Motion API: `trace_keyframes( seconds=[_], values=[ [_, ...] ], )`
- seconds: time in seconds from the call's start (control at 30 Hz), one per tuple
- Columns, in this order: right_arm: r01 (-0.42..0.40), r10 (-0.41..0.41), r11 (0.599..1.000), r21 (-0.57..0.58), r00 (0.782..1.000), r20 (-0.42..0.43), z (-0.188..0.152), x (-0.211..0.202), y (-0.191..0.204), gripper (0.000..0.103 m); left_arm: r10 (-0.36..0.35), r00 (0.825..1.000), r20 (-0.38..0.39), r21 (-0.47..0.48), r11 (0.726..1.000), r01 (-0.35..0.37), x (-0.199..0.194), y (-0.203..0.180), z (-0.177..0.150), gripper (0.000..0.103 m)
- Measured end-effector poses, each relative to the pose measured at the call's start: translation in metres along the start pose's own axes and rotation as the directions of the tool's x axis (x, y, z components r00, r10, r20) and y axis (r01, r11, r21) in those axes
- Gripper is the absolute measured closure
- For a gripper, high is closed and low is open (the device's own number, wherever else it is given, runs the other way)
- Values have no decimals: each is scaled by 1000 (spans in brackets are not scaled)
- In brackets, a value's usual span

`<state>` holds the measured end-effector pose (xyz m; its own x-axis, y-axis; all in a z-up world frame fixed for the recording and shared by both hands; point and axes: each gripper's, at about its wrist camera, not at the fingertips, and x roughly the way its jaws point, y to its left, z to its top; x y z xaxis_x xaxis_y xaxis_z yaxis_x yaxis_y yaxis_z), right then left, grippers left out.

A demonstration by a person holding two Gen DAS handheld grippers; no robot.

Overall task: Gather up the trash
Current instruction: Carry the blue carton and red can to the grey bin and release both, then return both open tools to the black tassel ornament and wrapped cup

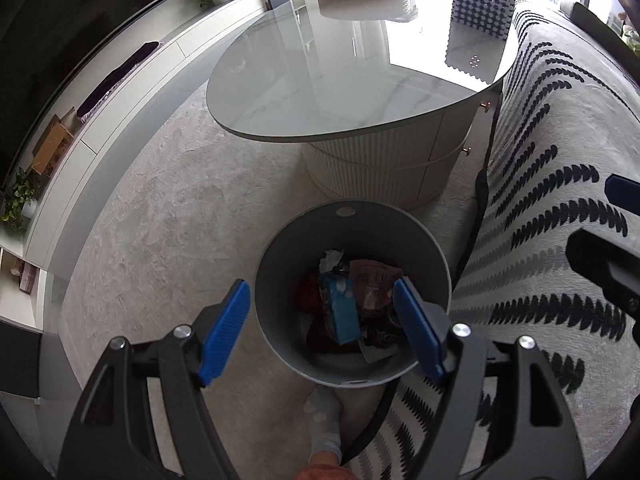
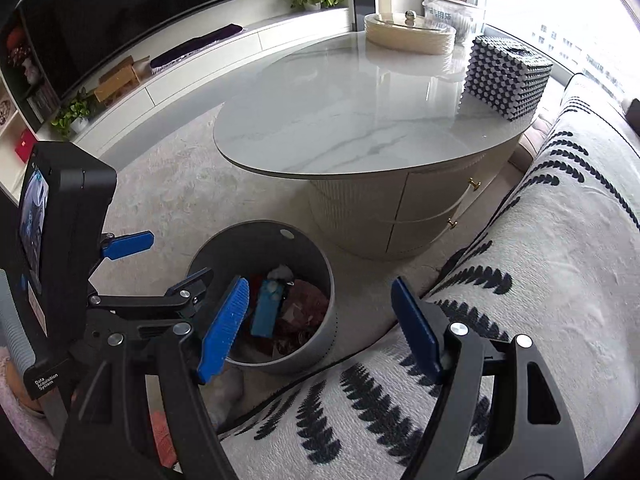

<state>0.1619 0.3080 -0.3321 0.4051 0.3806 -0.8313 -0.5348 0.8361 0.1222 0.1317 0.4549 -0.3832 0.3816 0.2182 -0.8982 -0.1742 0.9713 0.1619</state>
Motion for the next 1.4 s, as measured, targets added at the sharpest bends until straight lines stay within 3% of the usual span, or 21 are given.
trace_keyframes(
  seconds=[0.33, 0.63, 0.9, 1.1, 1.4],
  values=[
    [66, -75, 990, 126, 995, 63, -30, -66, -72, 32, -47, 994, 95, 66, 997, 41, -64, -57, 15, 29],
    [179, -215, 939, 294, 972, 97, -81, -146, -182, 32, -137, 978, 156, 214, 971, 102, -115, -174, 32, 28],
    [284, -352, 857, 430, 932, 88, -139, -217, -290, 32, -246, 955, 169, 360, 917, 172, -150, -305, 41, 28],
    [351, -443, 778, 520, 895, 58, -180, -259, -362, 32, -313, 938, 148, 463, 860, 214, -167, -398, 41, 28],
    [437, -527, 658, 613, 849, -40, -250, -282, -455, 32, -376, 922, 91, 573, 777, 260, -172, -512, 33, 28]
  ],
)
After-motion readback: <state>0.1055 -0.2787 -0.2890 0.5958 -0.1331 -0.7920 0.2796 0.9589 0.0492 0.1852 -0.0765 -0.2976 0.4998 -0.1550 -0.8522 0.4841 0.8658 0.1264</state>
